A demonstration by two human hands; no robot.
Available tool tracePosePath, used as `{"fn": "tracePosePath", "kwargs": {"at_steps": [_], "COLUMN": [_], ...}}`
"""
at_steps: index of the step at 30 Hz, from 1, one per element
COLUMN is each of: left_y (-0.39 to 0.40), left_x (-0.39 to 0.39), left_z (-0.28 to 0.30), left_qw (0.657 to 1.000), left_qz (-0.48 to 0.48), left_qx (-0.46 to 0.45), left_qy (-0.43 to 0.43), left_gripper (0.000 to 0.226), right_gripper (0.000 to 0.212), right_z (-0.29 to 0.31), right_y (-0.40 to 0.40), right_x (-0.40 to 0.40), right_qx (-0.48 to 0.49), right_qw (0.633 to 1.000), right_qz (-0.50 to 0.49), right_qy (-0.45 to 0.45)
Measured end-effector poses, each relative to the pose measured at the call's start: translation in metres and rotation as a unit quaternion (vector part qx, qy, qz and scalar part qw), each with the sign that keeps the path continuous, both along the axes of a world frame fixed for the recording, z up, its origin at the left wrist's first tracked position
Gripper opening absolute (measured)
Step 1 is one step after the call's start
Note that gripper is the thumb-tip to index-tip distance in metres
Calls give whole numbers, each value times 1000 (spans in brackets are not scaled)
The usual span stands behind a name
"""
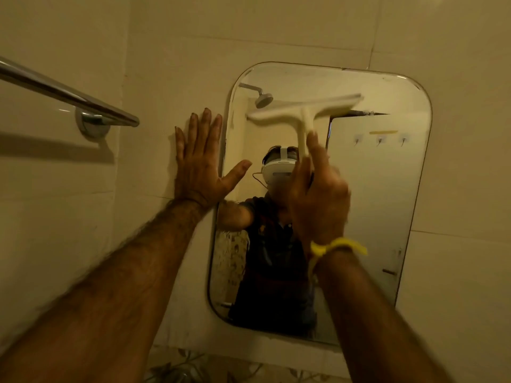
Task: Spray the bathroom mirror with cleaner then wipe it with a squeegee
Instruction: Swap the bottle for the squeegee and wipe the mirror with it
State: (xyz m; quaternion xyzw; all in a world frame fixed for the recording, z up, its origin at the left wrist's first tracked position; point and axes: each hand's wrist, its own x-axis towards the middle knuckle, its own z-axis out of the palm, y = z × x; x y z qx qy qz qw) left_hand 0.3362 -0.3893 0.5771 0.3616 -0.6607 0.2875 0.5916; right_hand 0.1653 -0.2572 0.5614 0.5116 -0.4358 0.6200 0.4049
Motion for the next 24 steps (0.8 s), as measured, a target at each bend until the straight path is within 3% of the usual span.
{"fn": "tracePosePath", "kwargs": {"at_steps": [3, 9, 14, 20, 24], "left_y": [-1, 11, 29, 46, 49], "left_x": [3, -1, -8, -15, -14], "left_z": [0, 0, 4, 10, 15], "left_qw": [1000, 998, 992, 987, 981], "left_qz": [0, -30, -21, 1, 19], "left_qx": [8, 47, 123, 158, 189], "left_qy": [-5, 8, 16, -5, -30], "left_gripper": [101, 104, 121, 120, 122], "right_gripper": [44, 47, 46, 48, 48], "right_z": [-31, 51, -15, 54, -1], "right_y": [6, 13, 15, 21, 20], "right_x": [-9, -18, -19, -36, -38], "right_qx": [20, 11, 35, 1, -15], "right_qw": [999, 999, 999, 995, 995], "right_qz": [-30, -27, -30, -39, -27], "right_qy": [21, -41, -27, -93, -100]}}
